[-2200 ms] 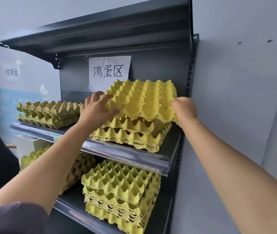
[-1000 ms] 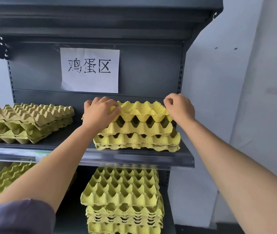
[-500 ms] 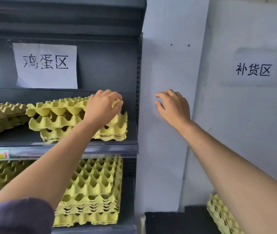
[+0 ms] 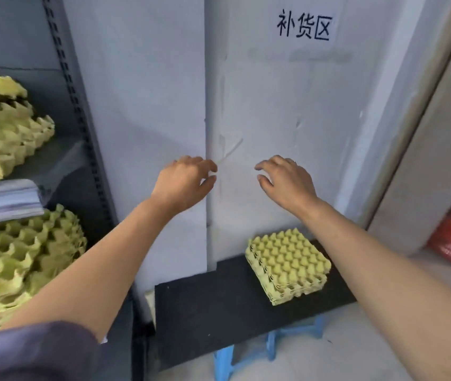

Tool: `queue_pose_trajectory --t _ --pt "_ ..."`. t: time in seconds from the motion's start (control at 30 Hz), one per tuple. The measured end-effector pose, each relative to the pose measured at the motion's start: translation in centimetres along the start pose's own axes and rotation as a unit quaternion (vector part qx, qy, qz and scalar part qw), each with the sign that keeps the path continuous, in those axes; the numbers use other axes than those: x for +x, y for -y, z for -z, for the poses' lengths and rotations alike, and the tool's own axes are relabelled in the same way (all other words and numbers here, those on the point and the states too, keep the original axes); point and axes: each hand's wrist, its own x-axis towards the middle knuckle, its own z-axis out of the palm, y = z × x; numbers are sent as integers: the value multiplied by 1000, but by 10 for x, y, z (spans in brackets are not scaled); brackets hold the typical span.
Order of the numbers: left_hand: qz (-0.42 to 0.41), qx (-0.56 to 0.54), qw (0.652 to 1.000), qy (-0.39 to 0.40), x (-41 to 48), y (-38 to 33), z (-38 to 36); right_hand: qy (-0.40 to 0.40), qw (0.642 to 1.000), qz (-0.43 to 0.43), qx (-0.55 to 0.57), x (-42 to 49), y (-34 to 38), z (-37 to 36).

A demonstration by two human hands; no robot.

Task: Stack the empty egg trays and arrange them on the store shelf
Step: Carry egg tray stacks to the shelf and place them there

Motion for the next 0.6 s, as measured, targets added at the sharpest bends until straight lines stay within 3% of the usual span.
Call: queue_pose_trajectory --t 0.33,0.6 --pt "-25 -73 987 138 70 -34 -166 164 981 -90 -57 -8 -134 -78" --pt "-41 -99 968 228 118 -65 -264 209 969 -125 -39 -7 -218 -129"
